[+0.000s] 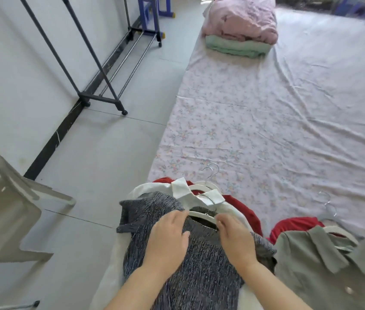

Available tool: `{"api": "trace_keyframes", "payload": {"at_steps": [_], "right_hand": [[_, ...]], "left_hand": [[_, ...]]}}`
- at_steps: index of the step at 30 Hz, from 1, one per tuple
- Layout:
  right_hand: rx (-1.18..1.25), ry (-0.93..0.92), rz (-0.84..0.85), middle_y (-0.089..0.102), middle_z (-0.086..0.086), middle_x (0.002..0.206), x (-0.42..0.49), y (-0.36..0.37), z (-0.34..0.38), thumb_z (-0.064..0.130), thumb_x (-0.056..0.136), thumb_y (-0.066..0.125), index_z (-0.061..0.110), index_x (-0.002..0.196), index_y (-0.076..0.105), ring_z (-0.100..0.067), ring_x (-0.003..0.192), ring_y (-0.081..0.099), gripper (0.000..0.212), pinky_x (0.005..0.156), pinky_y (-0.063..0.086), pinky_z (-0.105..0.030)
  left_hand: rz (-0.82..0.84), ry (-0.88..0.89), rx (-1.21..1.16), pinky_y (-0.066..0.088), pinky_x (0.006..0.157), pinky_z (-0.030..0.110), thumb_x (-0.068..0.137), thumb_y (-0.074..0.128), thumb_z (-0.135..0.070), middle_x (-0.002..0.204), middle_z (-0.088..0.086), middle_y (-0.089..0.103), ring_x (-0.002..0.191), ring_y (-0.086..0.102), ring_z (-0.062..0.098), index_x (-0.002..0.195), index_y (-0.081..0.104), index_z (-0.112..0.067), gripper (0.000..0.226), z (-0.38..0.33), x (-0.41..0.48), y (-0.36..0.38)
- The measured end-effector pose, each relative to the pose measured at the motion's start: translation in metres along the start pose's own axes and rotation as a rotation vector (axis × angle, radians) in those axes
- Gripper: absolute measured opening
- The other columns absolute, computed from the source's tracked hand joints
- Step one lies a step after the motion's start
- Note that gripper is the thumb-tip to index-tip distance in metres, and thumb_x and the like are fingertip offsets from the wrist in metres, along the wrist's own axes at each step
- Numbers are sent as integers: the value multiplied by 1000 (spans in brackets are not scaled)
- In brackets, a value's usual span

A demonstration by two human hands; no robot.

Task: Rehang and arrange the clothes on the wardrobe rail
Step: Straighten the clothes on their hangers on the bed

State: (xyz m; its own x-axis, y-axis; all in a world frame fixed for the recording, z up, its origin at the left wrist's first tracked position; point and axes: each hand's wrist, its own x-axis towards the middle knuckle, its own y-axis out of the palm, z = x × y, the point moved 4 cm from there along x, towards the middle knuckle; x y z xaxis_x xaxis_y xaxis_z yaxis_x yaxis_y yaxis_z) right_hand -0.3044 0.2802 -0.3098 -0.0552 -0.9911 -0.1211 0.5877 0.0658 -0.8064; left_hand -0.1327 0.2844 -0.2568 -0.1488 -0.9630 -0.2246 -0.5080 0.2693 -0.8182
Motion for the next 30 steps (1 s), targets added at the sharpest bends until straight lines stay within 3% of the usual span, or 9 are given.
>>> {"api": "trace_keyframes", "payload": {"at_steps": [5,9,13,16,19,22,26,30], "right_hand": [[172,41,-250,60,17,84,-60,-66,36,7,87,61,16,93,68,-13,79,61,13,69,48,-28],[213,63,-422,62,18,87,-110,-116,52,12,85,60,18,94,68,-2,81,57,14,74,42,-14],[253,147,-501,64,21,89,-162,-154,42,8,85,63,24,96,68,7,89,56,20,76,37,-2],[222,172,-598,64,20,94,-204,-178,27,21,84,58,35,101,60,4,88,57,23,79,41,-9],[47,179,-675,59,23,95,-255,-198,5,18,77,66,38,110,55,6,90,51,40,82,43,-16],[-114,192,-776,61,15,84,-314,-220,-19,19,73,67,37,113,54,-4,86,48,46,76,48,-30],[-218,241,-861,59,13,81,-397,-246,-59,30,83,54,37,118,51,-5,83,44,37,77,43,-25],[-284,293,-910,59,12,81,-491,-274,-106,32,86,47,37,122,49,-7,80,46,37,75,43,-23]], "left_hand": [[-93,226,66,43,96,44,70,77,-23,110,-7,61,106,58,17,118,57,-24,51,-29,-22,-26],[-161,379,-68,25,107,36,84,53,-32,93,-17,62,94,50,2,115,49,-39,33,-58,-47,-44],[-174,545,-190,47,73,36,81,45,-36,76,-15,67,66,56,7,107,54,-36,27,-103,-73,-51],[-159,620,-222,49,62,33,79,47,-40,76,-17,68,62,55,4,108,54,-37,30,-137,-96,-38],[-117,670,-204,43,64,30,78,45,-43,75,-18,67,65,58,7,104,59,-40,30,-175,-131,-20],[-85,721,-210,41,64,31,77,45,-45,76,-17,68,62,58,9,97,69,-37,33,-215,-171,0],[-36,844,-204,42,61,24,78,45,-43,80,-17,68,60,51,3,97,71,-34,33,-270,-234,37],[-6,924,-248,48,61,32,76,47,-39,81,-12,69,64,57,5,98,70,-32,33,-327,-311,83]]}}
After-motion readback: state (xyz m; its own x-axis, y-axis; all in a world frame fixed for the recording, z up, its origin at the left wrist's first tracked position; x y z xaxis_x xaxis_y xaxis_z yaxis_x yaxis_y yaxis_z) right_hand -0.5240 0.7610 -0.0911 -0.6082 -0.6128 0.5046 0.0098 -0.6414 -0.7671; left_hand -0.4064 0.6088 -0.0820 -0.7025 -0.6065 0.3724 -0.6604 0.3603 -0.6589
